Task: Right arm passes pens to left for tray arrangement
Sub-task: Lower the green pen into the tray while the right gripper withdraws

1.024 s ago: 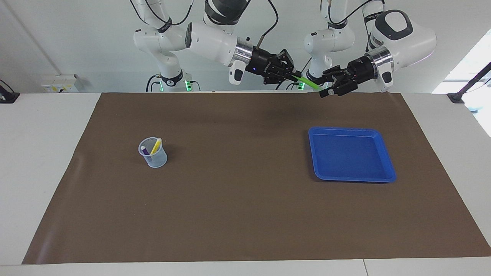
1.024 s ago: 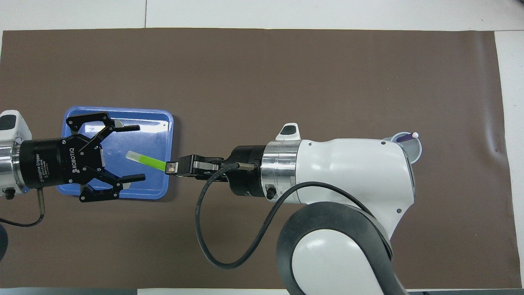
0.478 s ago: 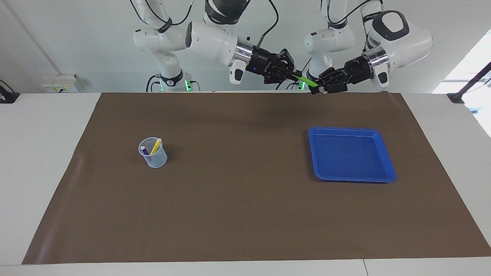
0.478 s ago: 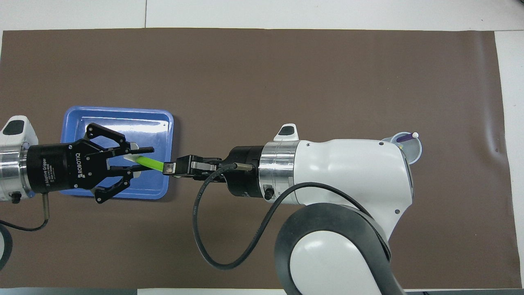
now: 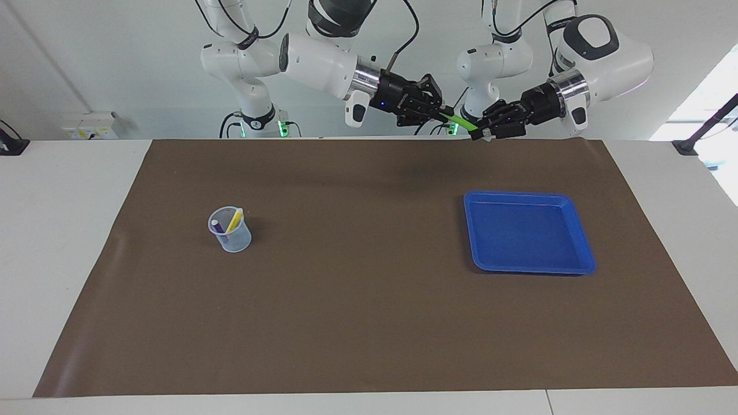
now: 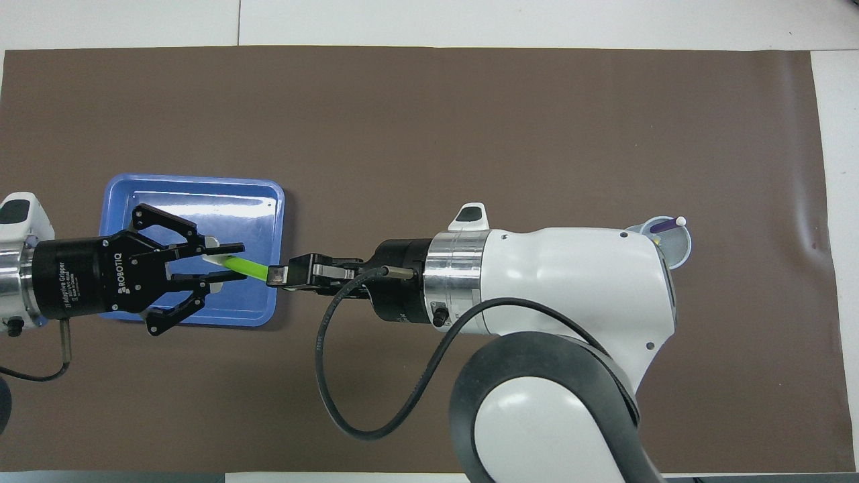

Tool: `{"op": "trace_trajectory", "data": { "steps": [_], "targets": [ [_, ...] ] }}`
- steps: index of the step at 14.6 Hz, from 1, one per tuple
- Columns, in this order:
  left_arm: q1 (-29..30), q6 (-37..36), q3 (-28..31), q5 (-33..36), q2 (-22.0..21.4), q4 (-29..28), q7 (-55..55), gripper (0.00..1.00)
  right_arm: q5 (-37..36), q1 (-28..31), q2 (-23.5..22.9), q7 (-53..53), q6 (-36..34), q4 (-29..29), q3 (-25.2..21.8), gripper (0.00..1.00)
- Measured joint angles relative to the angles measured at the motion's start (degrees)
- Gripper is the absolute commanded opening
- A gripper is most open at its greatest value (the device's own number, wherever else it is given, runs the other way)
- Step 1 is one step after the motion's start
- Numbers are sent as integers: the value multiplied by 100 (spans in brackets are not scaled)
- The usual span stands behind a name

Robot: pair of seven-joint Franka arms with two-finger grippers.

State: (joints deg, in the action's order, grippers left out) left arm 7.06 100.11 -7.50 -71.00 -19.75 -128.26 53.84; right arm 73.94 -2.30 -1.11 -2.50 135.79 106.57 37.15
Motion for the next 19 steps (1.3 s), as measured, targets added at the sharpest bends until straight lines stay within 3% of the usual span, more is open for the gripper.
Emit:
{"op": "trace_trajectory", "data": {
  "steps": [6, 7, 8, 15, 19],
  "targets": [
    [14, -72, 11, 24, -39, -30, -44, 0, -6, -6, -4, -6, 38, -11, -8, 0],
    [15, -72, 12, 24, -44, -34, -44, 0, -6, -7, -4, -6, 38, -11, -8, 40],
    [16, -72, 12, 24, -46, -36, -44, 0, -8, -8, -4, -6, 38, -12, -8, 99],
    [101, -40, 31, 14, -53, -38, 0, 0, -217, -10, 156, -17, 44, 81, -134, 100],
    [157, 168, 9, 612, -52, -34, -169, 0, -1135, -3, 634, -68, 37, 563, -647, 100]
  ]
}}
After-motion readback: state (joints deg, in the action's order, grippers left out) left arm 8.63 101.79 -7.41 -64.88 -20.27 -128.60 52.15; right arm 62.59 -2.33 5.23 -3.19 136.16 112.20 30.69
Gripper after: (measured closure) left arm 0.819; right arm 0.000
